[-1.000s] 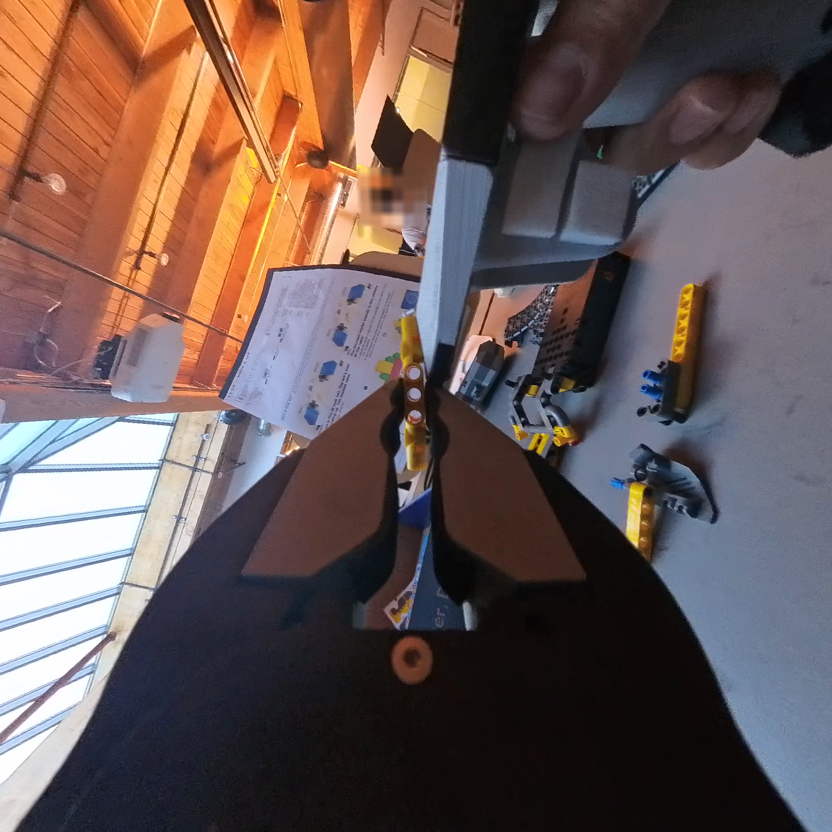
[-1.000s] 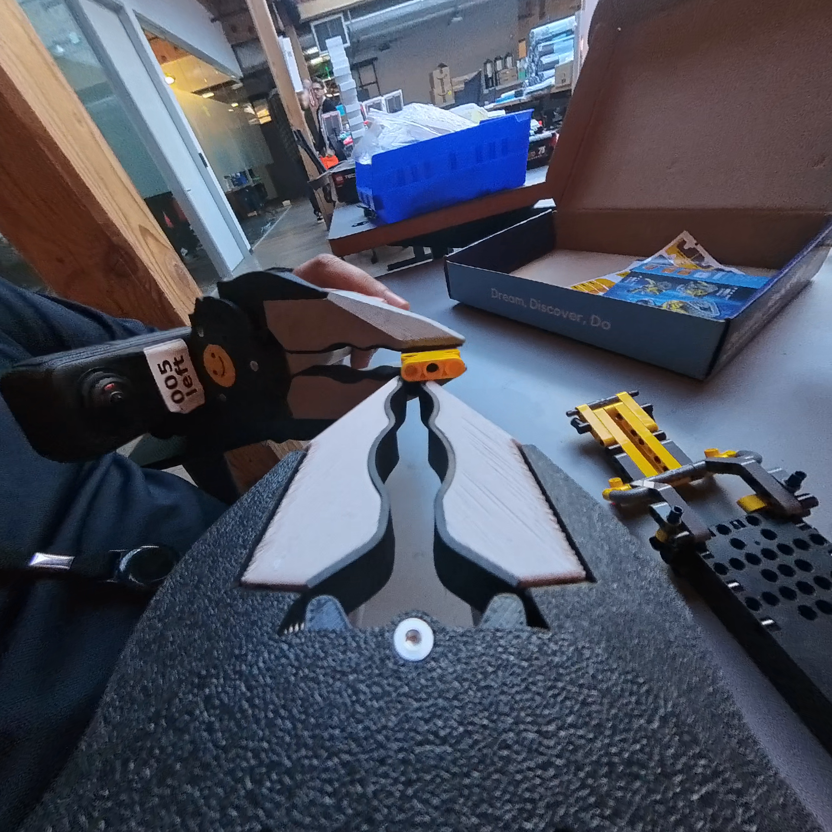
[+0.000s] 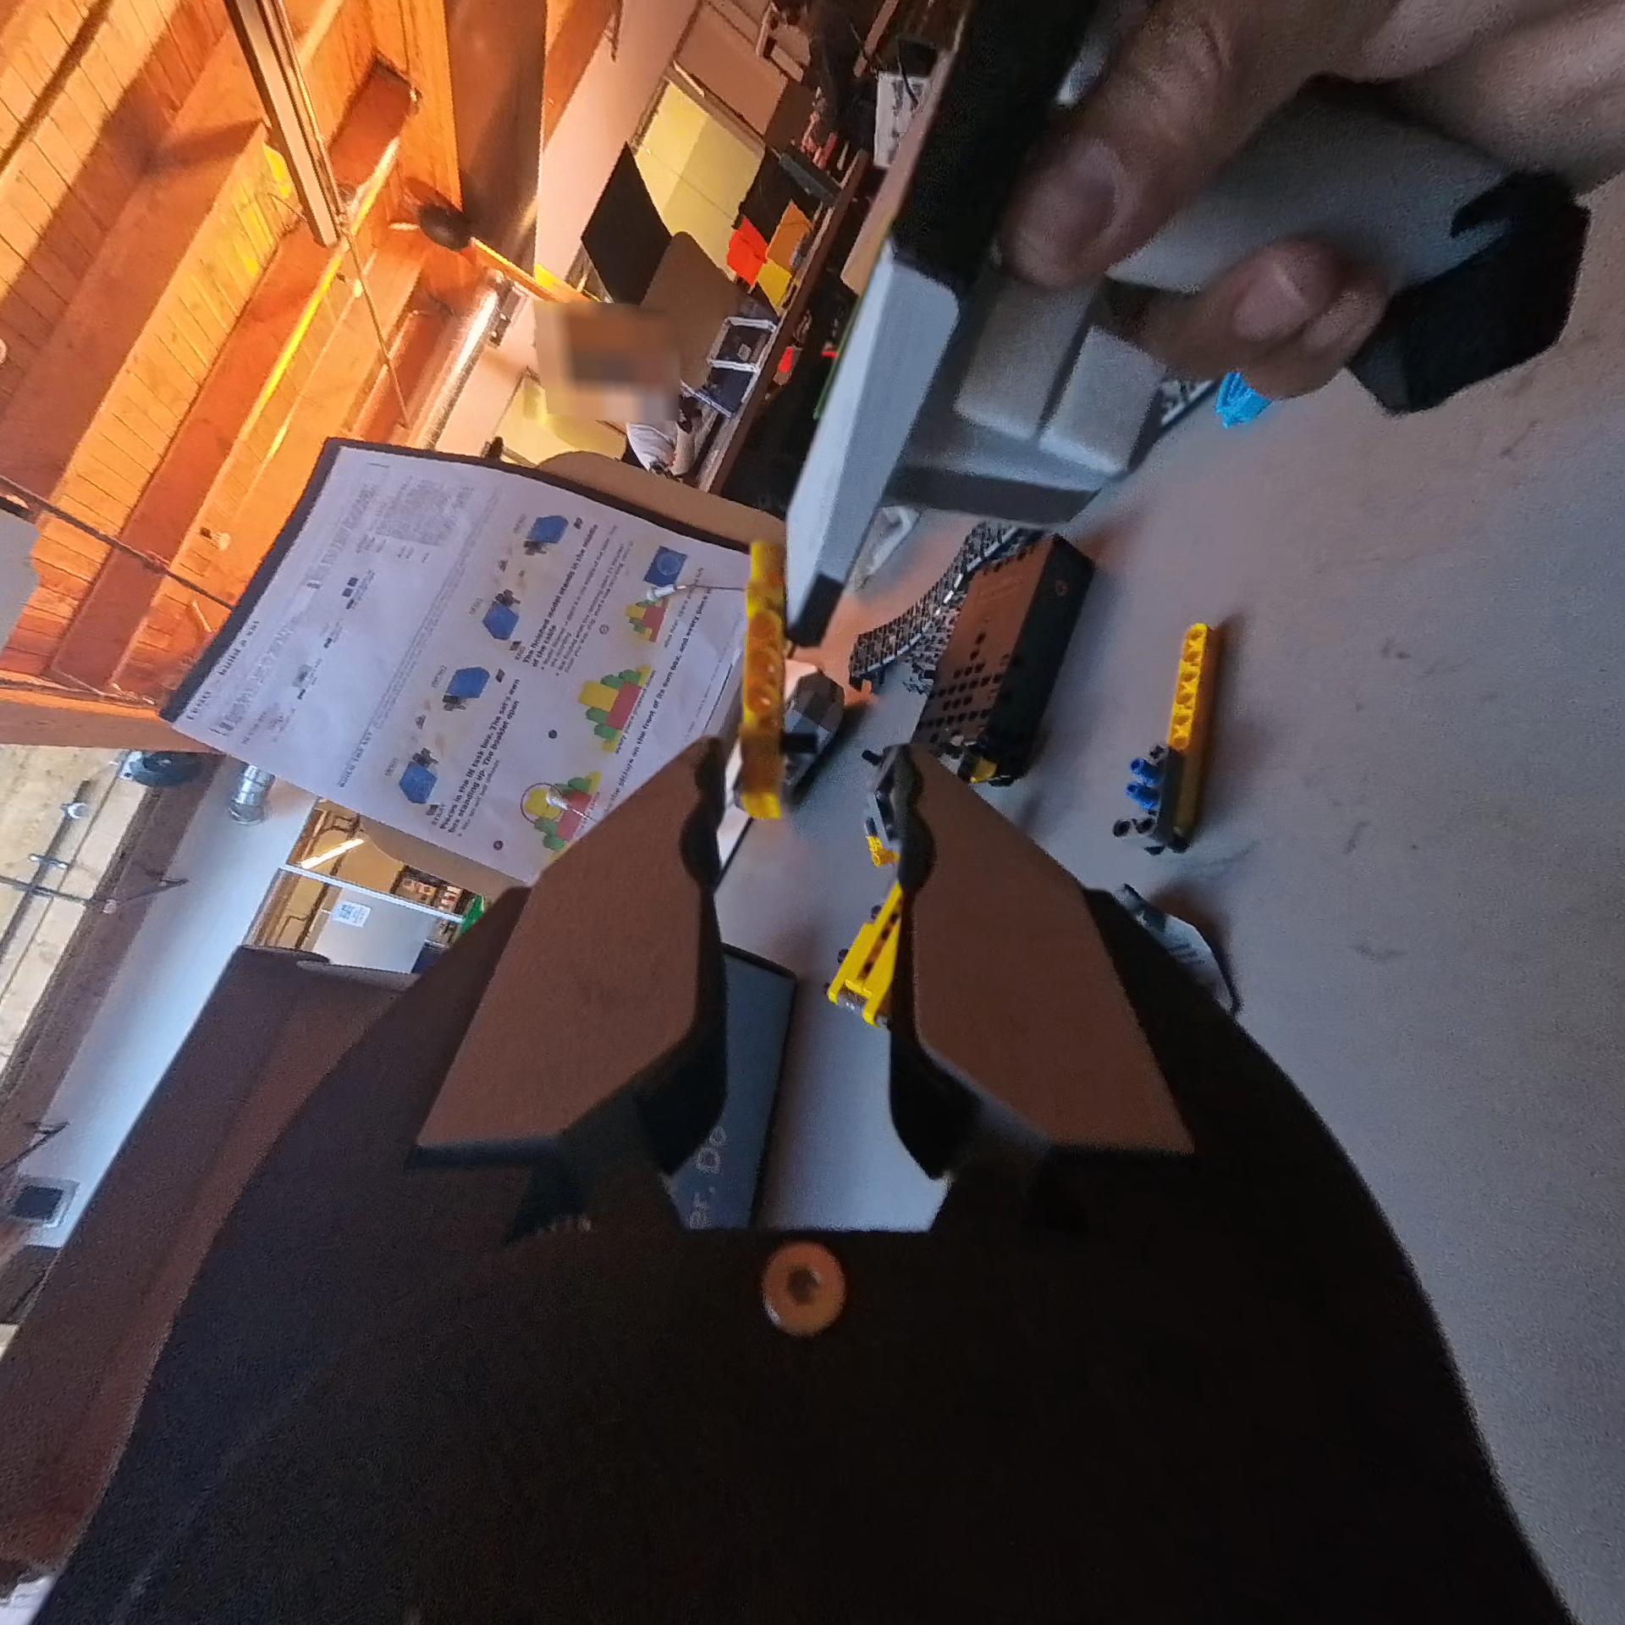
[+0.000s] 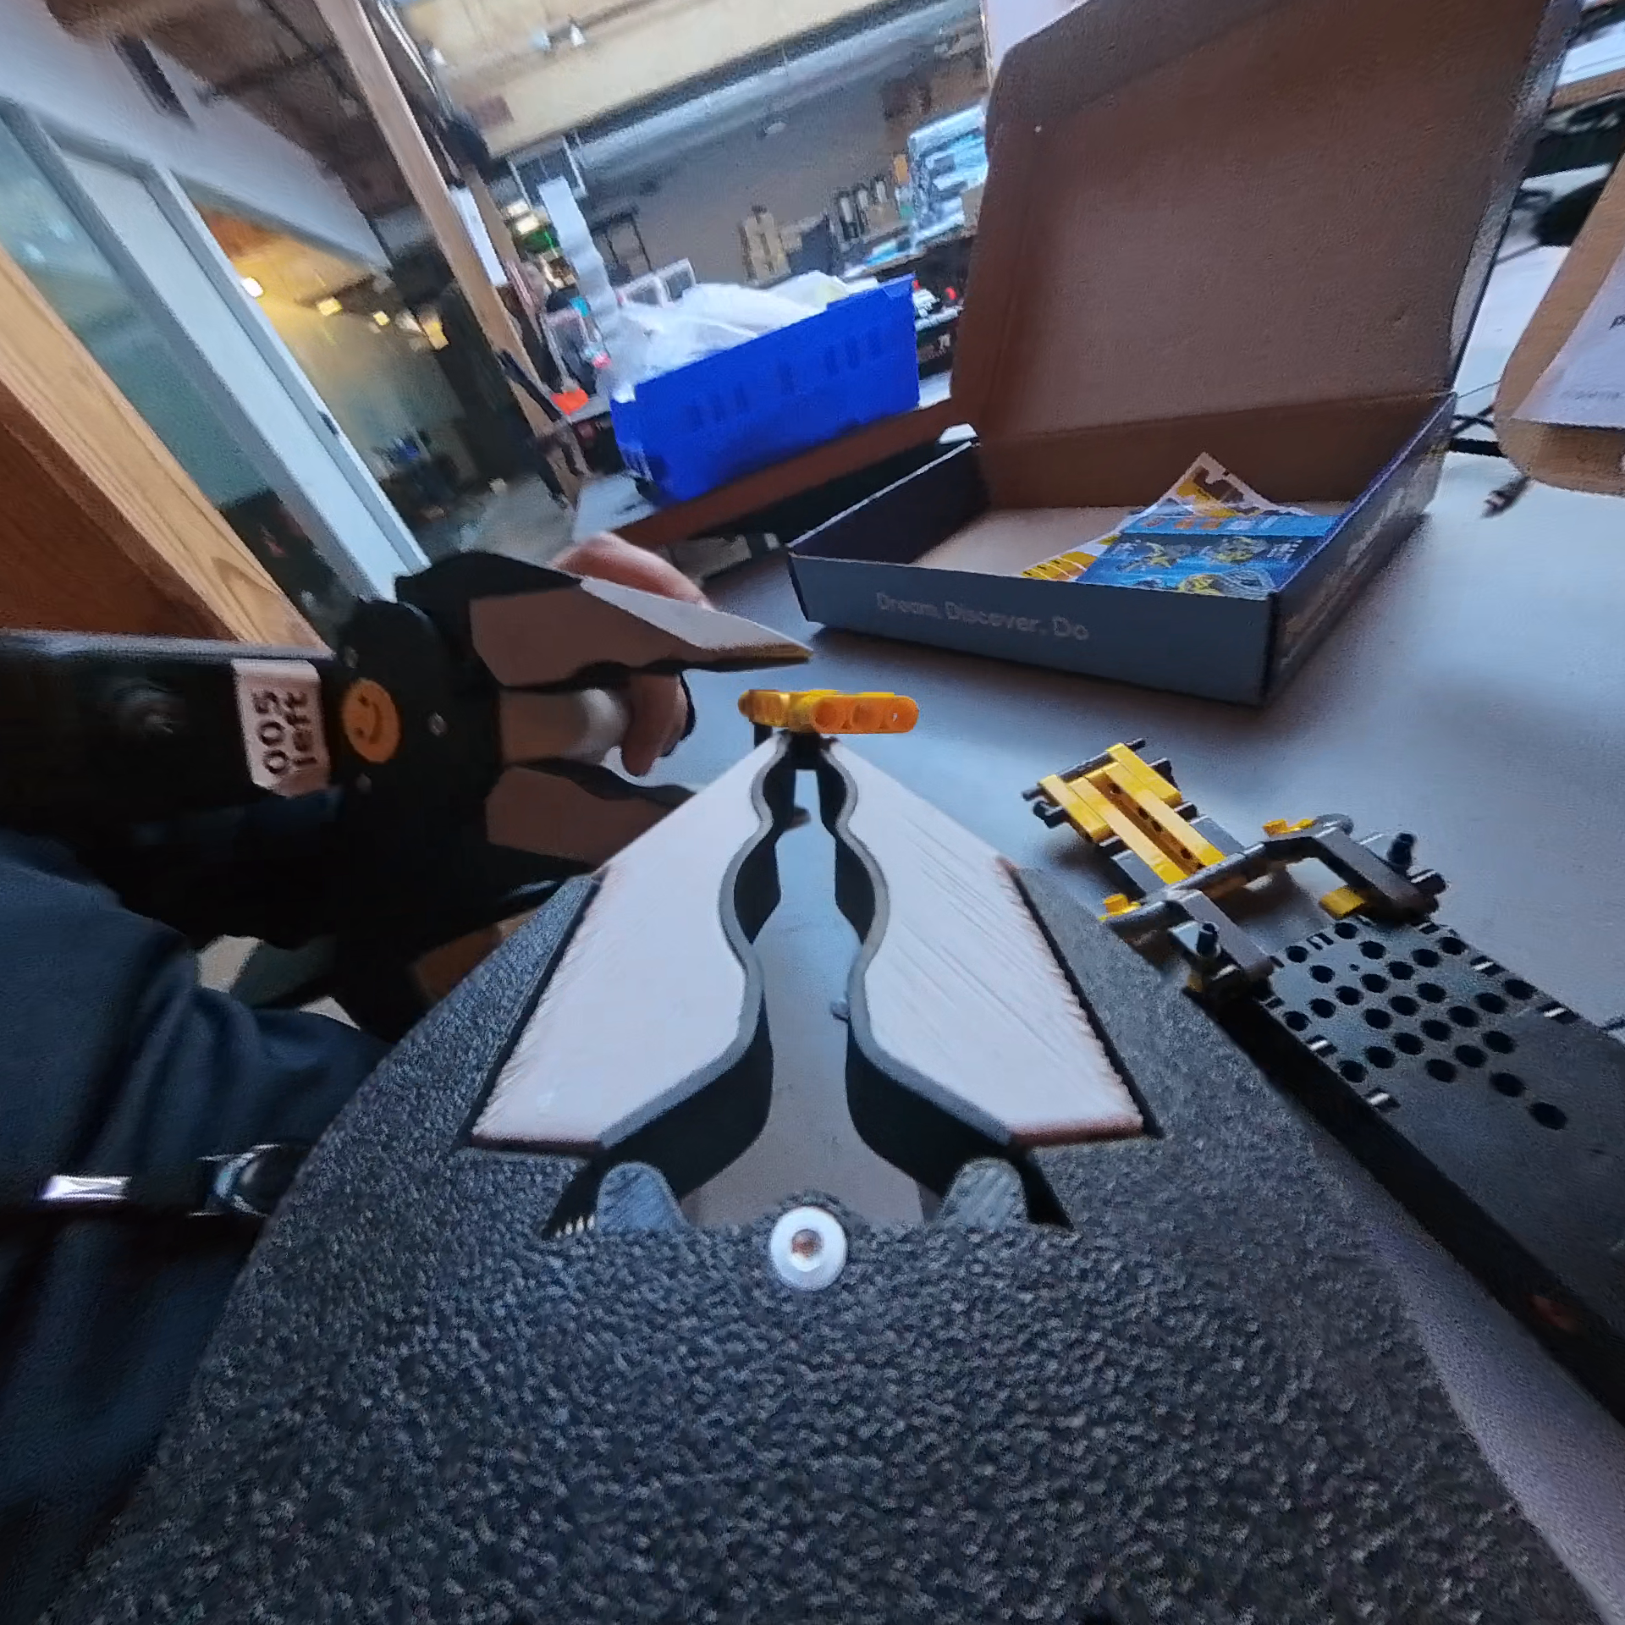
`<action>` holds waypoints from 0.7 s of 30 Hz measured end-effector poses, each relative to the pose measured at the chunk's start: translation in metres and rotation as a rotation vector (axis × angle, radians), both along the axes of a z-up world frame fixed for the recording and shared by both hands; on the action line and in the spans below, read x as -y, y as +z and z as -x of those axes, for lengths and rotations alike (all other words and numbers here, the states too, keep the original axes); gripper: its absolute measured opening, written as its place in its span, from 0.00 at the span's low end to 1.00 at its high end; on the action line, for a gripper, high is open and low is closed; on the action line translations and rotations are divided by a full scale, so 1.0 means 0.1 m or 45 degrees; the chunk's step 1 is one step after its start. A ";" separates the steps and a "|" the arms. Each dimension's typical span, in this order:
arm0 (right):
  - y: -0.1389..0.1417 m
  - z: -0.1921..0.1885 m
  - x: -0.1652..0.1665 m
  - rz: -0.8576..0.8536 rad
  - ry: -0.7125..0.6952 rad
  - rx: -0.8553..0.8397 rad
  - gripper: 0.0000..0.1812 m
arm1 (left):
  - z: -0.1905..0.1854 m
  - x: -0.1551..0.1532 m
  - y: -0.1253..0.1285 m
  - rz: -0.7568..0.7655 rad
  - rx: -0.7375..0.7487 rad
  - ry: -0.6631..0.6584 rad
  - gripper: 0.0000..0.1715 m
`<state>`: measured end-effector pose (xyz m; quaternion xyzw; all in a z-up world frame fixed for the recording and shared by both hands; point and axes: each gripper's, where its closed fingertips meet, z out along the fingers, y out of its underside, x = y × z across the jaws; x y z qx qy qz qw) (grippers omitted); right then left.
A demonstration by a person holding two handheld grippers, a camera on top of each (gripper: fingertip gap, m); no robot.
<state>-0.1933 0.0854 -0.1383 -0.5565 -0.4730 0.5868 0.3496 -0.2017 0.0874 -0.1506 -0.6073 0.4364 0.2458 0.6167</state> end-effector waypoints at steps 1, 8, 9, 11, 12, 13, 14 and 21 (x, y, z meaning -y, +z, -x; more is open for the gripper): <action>0.02 -0.01 -0.01 0.031 0.010 -0.012 0.00 | 0.02 -0.01 -0.02 0.012 0.003 0.003 0.22; -0.01 0.02 0.22 0.262 0.236 -0.021 0.00 | -0.01 0.03 0.09 -0.075 -0.017 -0.053 0.18; -0.02 0.03 0.27 0.289 0.277 -0.020 0.00 | -0.04 0.05 0.10 -0.108 -0.050 -0.076 0.15; -0.04 0.04 0.34 0.325 0.338 -0.009 0.00 | -0.08 0.11 0.11 -0.170 -0.116 -0.118 0.08; -0.03 0.03 0.36 0.334 0.355 -0.006 0.00 | -0.09 0.12 0.11 -0.193 -0.133 -0.129 0.07; -0.04 0.03 0.37 0.331 0.367 0.003 0.00 | -0.09 0.12 0.11 -0.196 -0.137 -0.139 0.07; -0.05 0.02 0.37 0.314 0.367 0.014 0.00 | -0.10 0.12 0.10 -0.187 -0.132 -0.148 0.07; -0.09 0.03 0.33 0.066 0.269 0.097 0.00 | -0.09 0.12 0.06 -0.208 -0.237 -0.116 0.07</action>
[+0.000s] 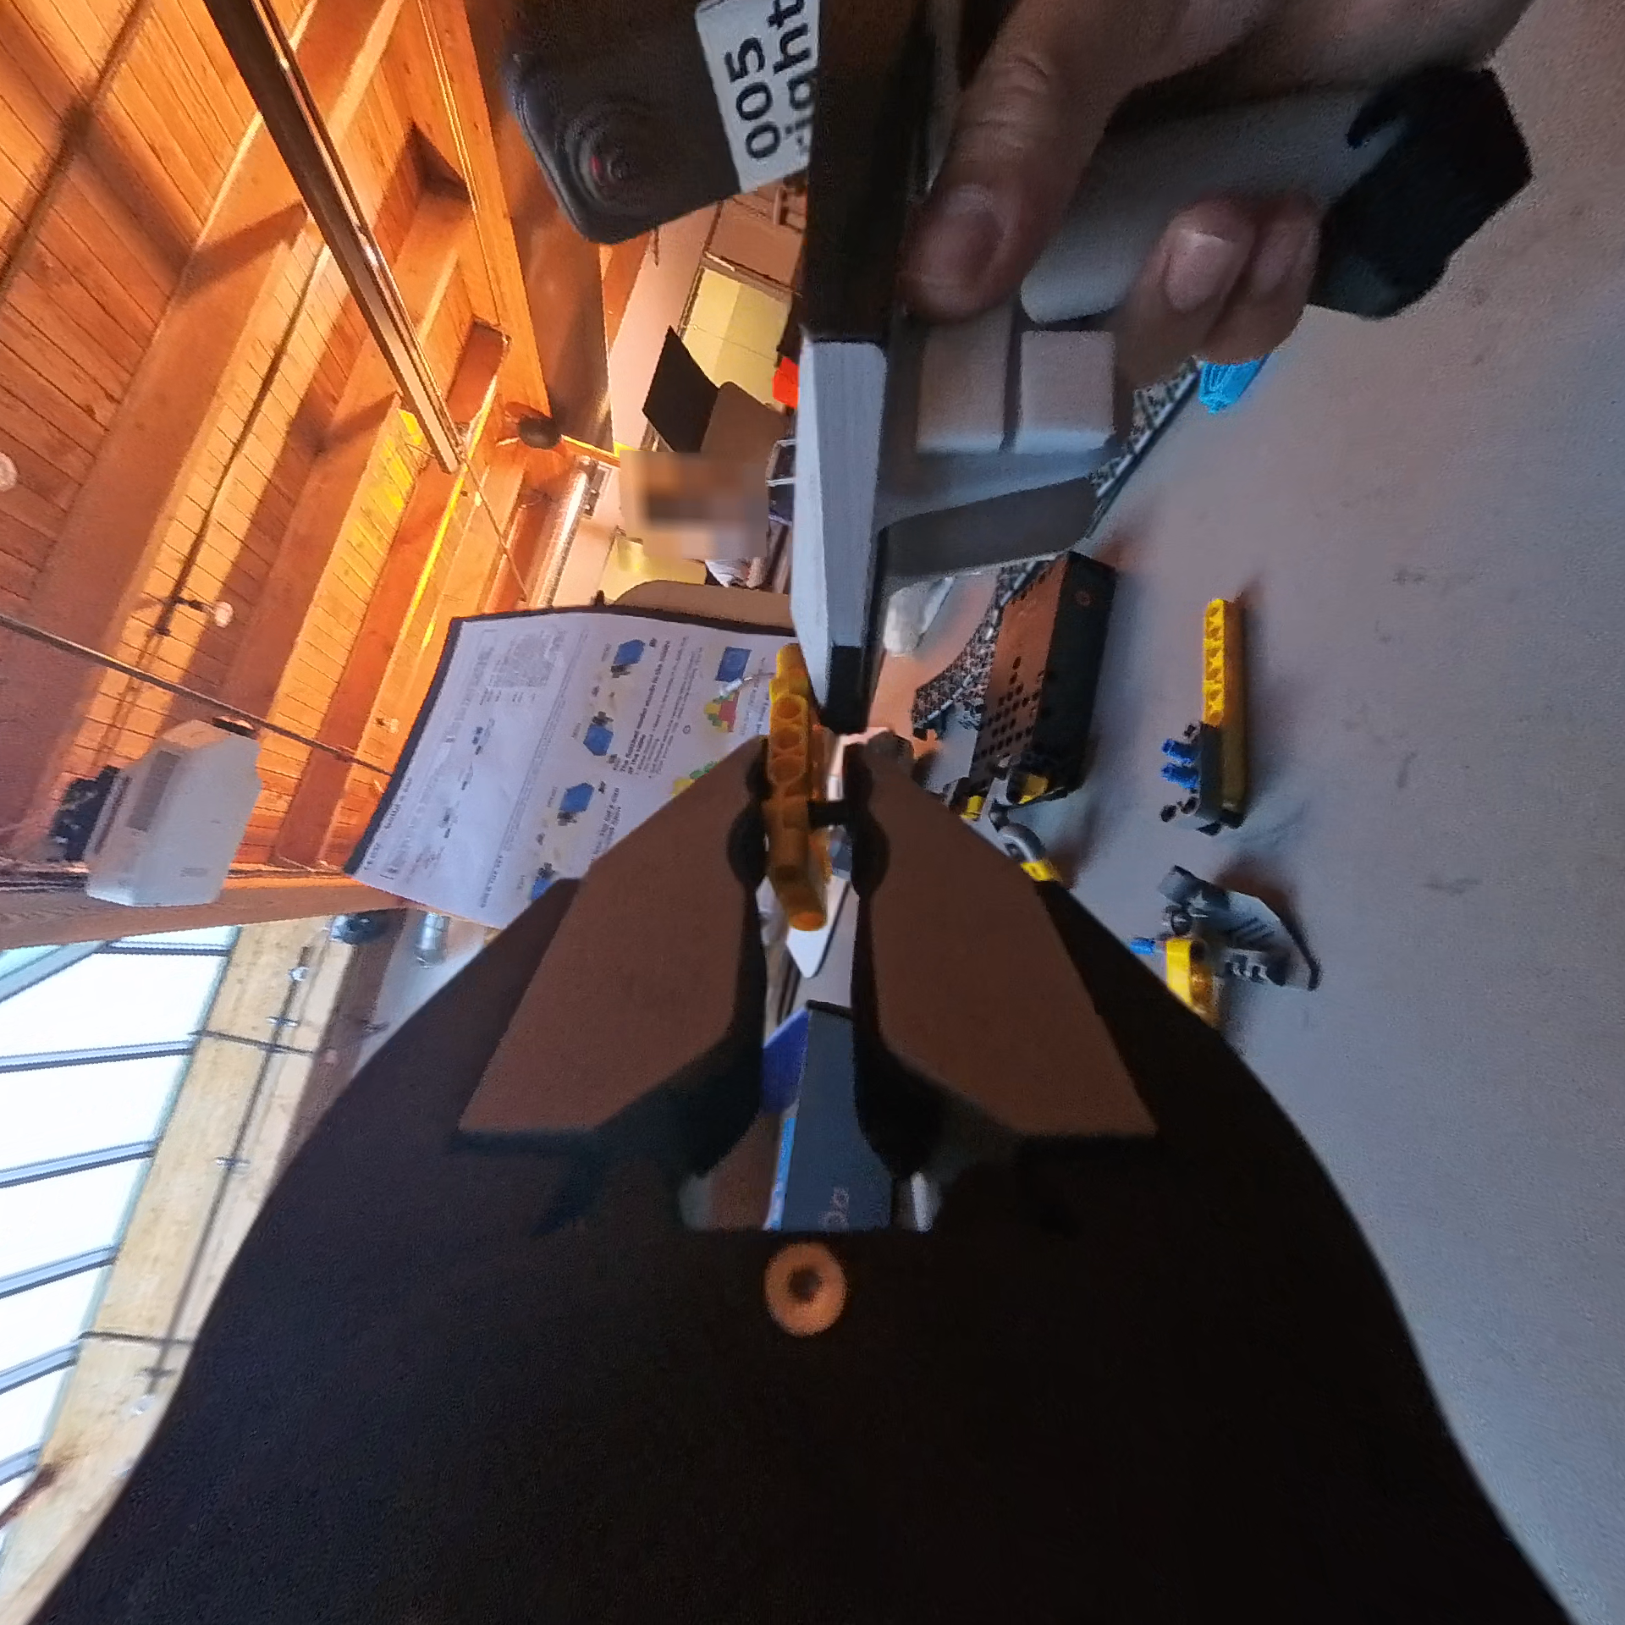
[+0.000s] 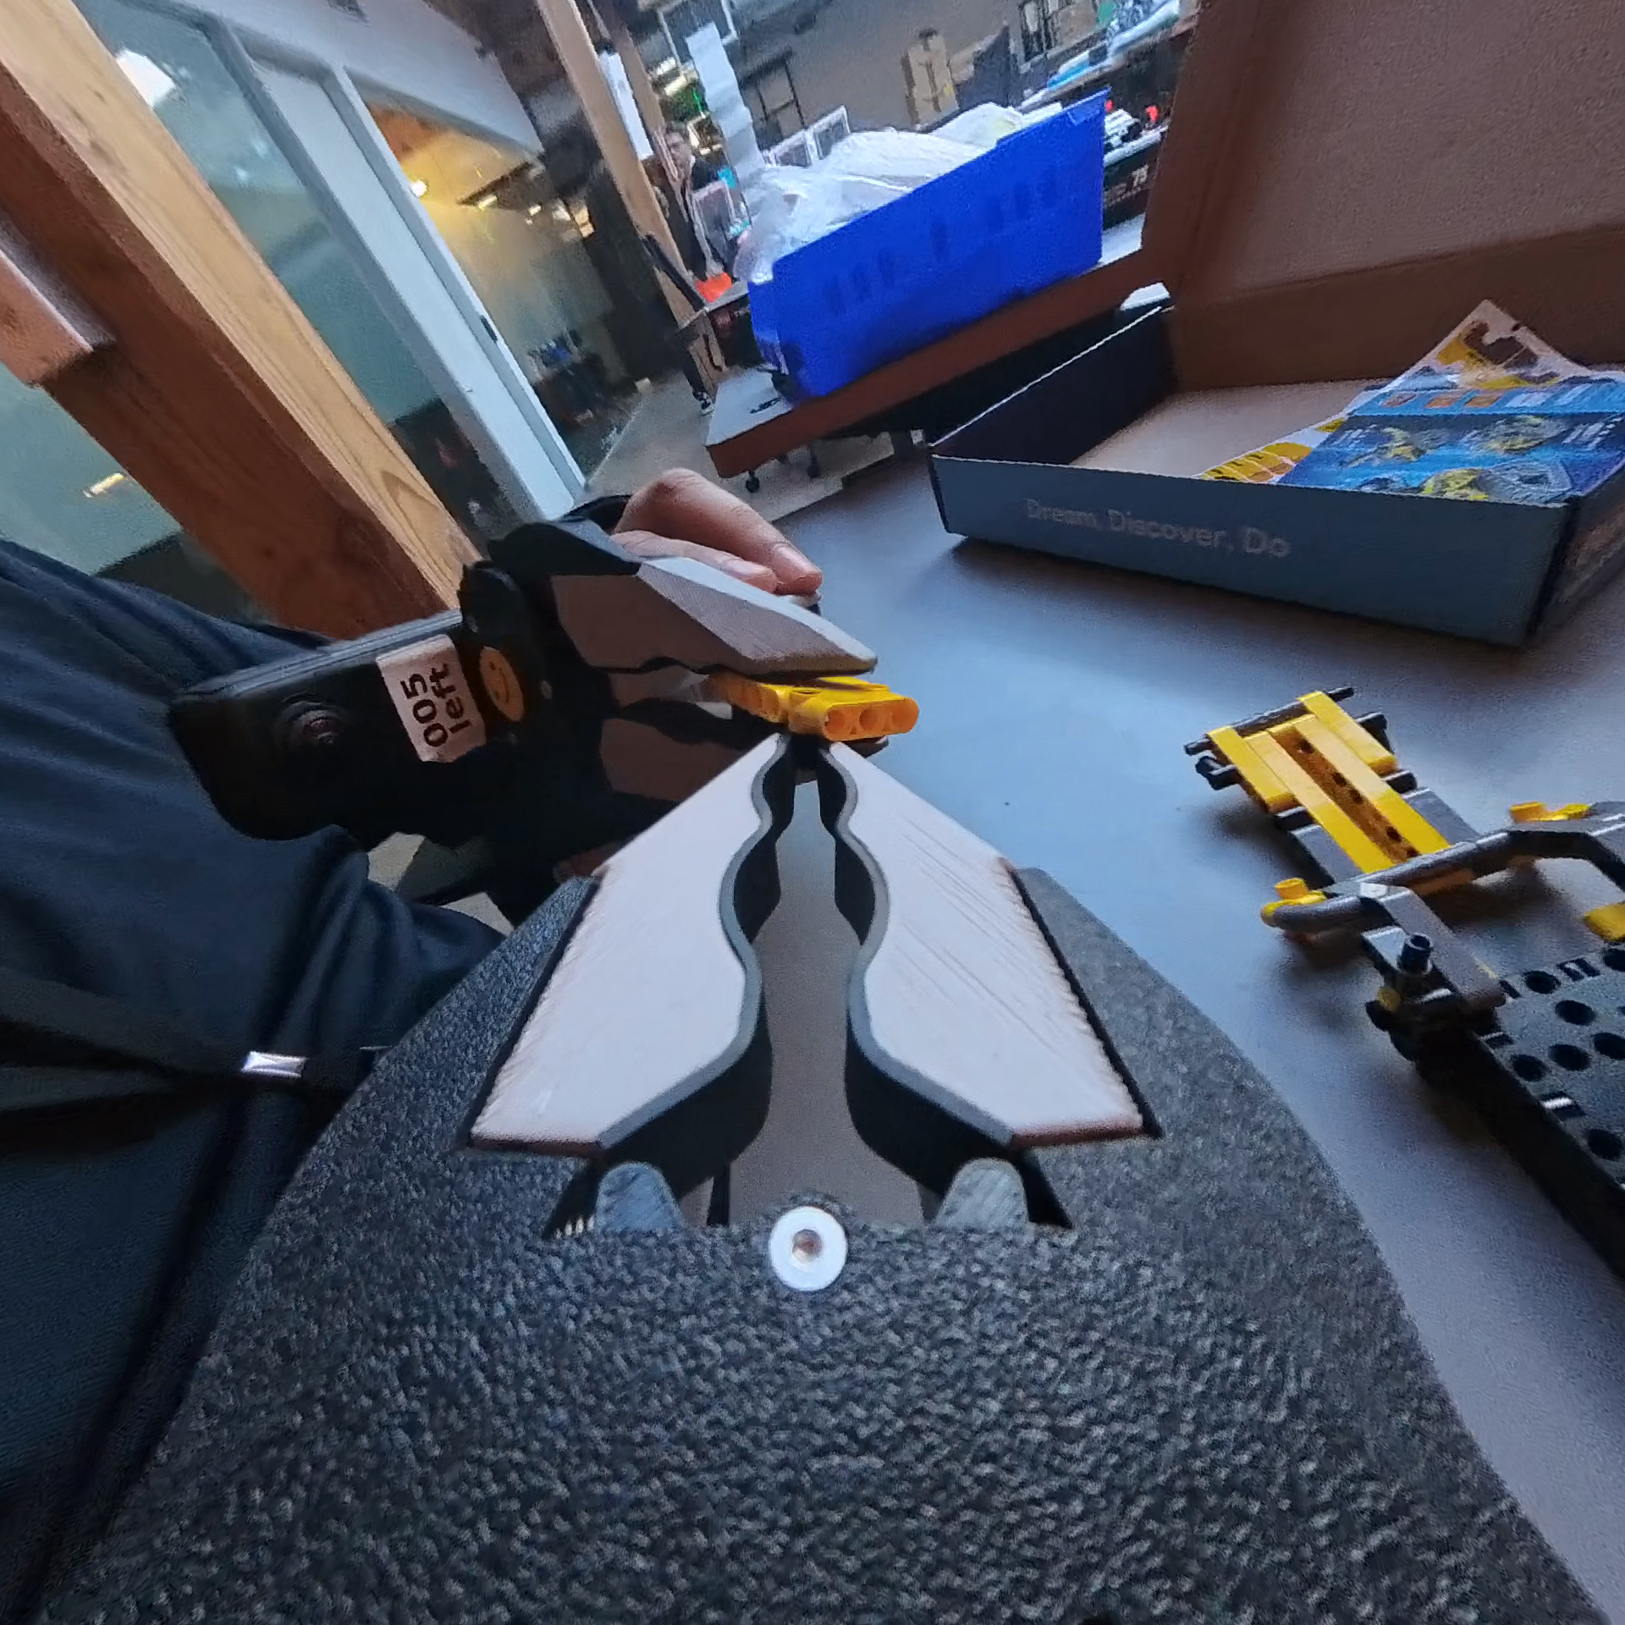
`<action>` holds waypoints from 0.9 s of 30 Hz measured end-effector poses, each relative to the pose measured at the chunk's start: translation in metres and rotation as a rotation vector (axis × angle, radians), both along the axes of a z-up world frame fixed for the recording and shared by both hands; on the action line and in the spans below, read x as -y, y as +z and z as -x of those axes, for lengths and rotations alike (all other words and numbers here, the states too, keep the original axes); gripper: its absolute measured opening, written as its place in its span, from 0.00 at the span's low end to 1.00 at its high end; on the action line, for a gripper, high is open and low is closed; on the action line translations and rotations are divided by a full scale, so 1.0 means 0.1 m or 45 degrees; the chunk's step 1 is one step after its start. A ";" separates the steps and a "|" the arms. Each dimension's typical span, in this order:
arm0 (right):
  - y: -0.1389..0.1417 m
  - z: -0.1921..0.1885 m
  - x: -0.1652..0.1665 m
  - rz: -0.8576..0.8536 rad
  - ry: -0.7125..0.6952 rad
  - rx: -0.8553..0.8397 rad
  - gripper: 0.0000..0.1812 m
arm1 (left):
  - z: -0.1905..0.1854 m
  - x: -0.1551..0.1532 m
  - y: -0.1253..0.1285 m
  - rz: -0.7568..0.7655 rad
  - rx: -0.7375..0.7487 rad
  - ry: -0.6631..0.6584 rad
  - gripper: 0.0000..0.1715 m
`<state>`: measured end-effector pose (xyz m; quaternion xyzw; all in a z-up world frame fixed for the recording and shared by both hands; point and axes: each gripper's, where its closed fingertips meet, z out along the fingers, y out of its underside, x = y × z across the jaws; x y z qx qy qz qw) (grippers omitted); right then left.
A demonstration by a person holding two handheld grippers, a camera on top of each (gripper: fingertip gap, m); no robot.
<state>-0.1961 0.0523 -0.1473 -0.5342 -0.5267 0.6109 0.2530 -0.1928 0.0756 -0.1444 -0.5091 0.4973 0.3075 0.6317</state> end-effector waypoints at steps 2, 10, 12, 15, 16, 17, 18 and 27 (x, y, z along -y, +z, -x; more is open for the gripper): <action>0.05 -0.04 0.05 0.111 0.074 -0.034 0.00 | -0.03 0.04 0.06 -0.069 -0.052 -0.006 0.07; 0.16 -0.11 0.20 0.475 0.320 -0.083 0.00 | -0.12 0.17 0.12 0.104 0.113 -0.175 0.07; 0.15 -0.11 0.19 0.467 0.313 -0.080 0.00 | -0.11 0.19 0.13 0.118 0.120 -0.198 0.07; 0.12 -0.08 0.16 0.397 0.262 -0.061 0.00 | -0.09 0.17 0.10 0.149 0.087 -0.156 0.07; 0.12 -0.07 0.15 0.378 0.240 -0.058 0.01 | -0.08 0.16 0.10 0.151 0.090 -0.140 0.07; 0.11 -0.06 0.12 0.356 0.208 -0.054 0.00 | -0.05 0.14 0.10 0.145 0.086 -0.108 0.07; 0.10 -0.03 0.08 0.316 0.150 -0.046 0.00 | -0.02 0.10 0.09 0.134 0.070 -0.050 0.07; -0.05 0.07 -0.20 -0.485 -0.373 0.073 0.01 | 0.10 -0.08 -0.05 0.217 0.106 0.225 0.07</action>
